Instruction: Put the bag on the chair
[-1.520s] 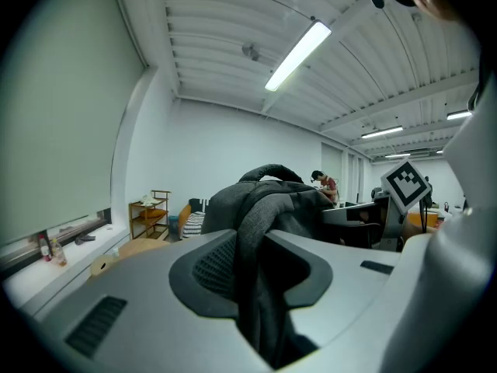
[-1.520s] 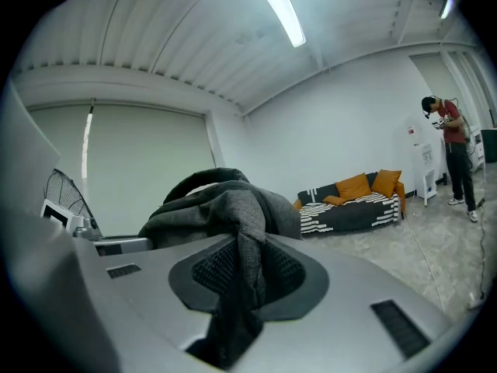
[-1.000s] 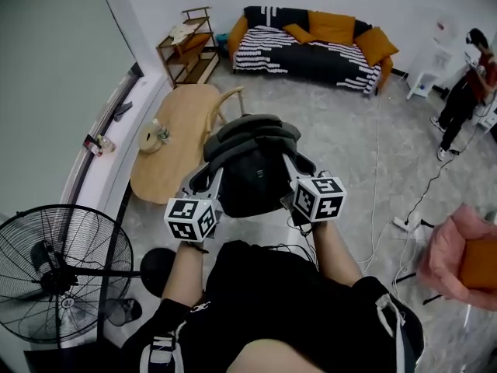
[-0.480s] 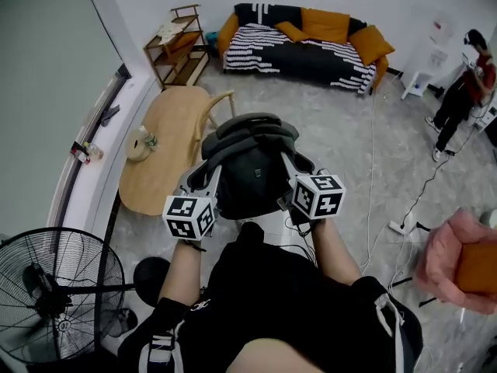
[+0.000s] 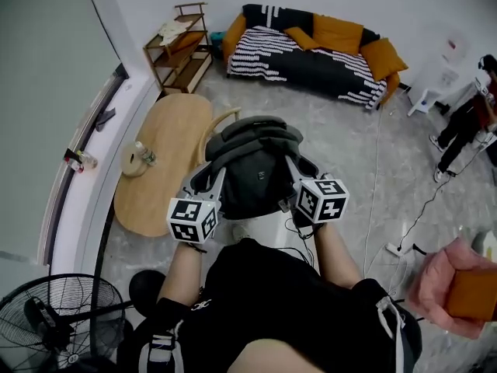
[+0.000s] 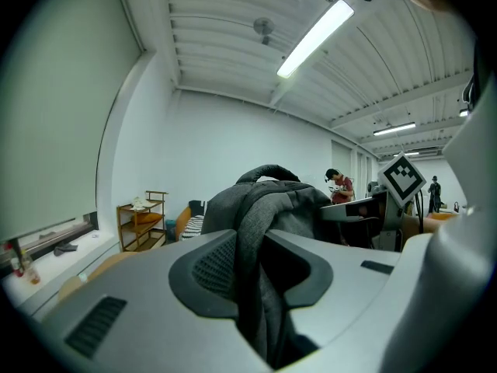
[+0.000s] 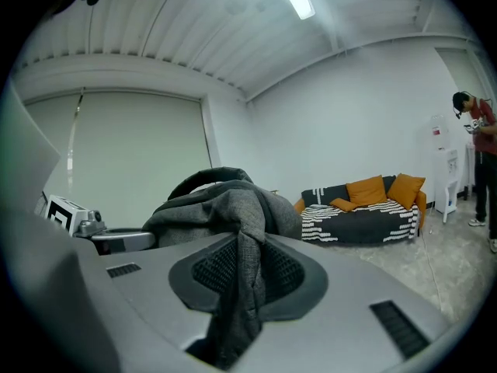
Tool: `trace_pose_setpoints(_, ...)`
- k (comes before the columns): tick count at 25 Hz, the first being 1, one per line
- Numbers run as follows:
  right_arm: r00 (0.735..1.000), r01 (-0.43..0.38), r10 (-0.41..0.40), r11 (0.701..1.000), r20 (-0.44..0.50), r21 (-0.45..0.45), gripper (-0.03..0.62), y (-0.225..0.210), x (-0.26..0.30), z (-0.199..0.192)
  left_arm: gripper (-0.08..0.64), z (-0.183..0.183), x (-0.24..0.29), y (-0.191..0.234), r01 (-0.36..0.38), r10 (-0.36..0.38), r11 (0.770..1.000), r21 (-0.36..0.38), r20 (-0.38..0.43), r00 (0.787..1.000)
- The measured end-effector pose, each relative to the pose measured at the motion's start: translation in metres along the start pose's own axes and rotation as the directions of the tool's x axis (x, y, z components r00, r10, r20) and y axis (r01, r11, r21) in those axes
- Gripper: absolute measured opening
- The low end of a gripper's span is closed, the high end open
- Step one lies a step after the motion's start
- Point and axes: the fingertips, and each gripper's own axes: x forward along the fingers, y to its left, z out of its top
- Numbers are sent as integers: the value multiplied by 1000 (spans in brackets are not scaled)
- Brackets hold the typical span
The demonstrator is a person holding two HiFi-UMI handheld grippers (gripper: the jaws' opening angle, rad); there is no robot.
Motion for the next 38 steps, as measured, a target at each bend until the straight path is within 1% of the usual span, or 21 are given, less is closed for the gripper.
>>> trace_pose_setpoints(5, 1000, 12, -12, 1000, -9, -11, 97, -12, 96, 37, 104, 27, 70, 75, 12, -12, 1000, -5, 4, 1000)
trace_pose_setpoints(11, 999, 35, -35, 999, -30, -15, 97, -20, 183, 64, 104, 42, 127, 141, 34, -34, 999, -26, -3, 999)
trace_pose_setpoints(14, 998, 35, -35, 999, -45, -14, 97, -26, 214, 65, 104, 37, 146, 161, 30, -31, 999, -37, -16, 999)
trace_pose_setpoints(18, 997, 20, -21, 1000, -75, -16, 97, -39, 248, 70, 104, 36, 168, 177, 12, -14, 999, -53, -40, 999)
trace_pose_setpoints(21, 994, -18, 16, 1000, -106, -13, 97, -47, 273, 65, 104, 27, 182, 188, -28, 24, 997, -72, -62, 998)
trace_pose_setpoints(24, 987, -70, 68, 998, -146, -7, 98, -53, 303, 58, 104, 18, 194, 201, -85, 78, 992, -89, -80, 994)
trace_pose_setpoints(28, 966, -170, 165, 985, -197, -10, 98, -67, 340, 52, 104, 8, 215, 212, -183, 172, 977, -108, -97, 980)
trace_pose_setpoints(31, 941, -255, 245, 967, -233, -14, 98, -80, 375, 55, 104, 5, 238, 222, -261, 248, 957, -123, -114, 962)
trace_pose_setpoints(35, 892, -364, 342, 931, -297, -21, 98, -90, 415, 65, 104, 6, 259, 229, -359, 338, 921, -151, -146, 930)
trace_pose_setpoints(38, 850, -441, 407, 897, -335, -28, 98, -92, 445, 65, 103, -2, 272, 240, -438, 413, 880, -185, -156, 897)
